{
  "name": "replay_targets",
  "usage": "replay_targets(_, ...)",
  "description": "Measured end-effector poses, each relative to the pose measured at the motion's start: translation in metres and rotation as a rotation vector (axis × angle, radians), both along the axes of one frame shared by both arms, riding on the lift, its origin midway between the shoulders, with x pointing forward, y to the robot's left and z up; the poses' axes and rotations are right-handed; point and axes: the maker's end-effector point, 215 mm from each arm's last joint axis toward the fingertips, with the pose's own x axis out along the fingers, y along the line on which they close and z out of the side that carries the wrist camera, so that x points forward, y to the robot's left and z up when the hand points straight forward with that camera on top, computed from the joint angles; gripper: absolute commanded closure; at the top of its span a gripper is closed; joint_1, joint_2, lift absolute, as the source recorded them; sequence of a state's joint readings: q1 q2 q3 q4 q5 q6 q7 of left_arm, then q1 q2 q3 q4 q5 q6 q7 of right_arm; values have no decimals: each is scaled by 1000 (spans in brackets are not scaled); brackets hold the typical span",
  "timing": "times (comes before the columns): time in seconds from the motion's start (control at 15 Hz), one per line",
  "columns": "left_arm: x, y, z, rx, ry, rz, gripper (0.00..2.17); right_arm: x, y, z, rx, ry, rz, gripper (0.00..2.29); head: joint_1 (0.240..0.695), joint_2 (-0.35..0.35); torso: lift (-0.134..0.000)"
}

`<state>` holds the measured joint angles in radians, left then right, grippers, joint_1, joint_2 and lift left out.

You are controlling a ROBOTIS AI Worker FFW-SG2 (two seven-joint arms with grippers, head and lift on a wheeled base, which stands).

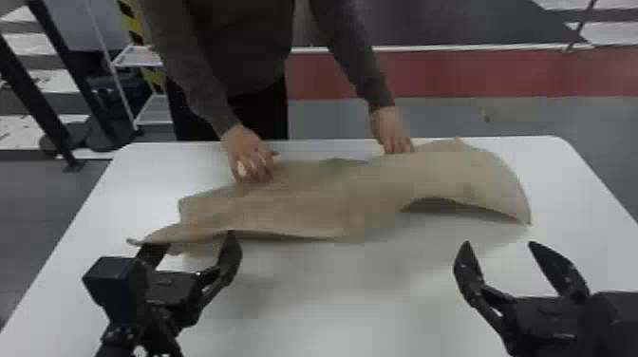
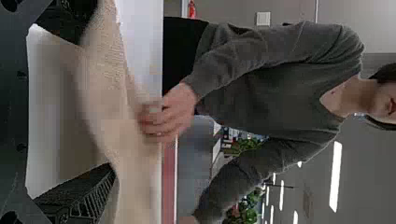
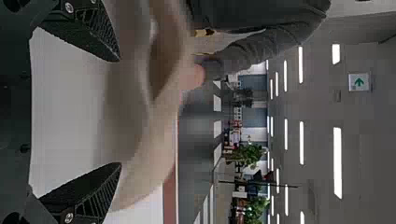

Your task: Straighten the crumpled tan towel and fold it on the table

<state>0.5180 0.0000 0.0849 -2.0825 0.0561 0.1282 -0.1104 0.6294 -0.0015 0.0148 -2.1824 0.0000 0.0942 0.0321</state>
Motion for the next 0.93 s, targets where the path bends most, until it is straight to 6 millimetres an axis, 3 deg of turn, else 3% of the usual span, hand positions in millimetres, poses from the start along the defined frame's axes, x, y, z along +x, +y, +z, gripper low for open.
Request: replay_targets(0.93, 5, 0, -8, -18, 10, 2, 76, 4, -2, -6, -6, 6, -3, 90, 695, 47, -123)
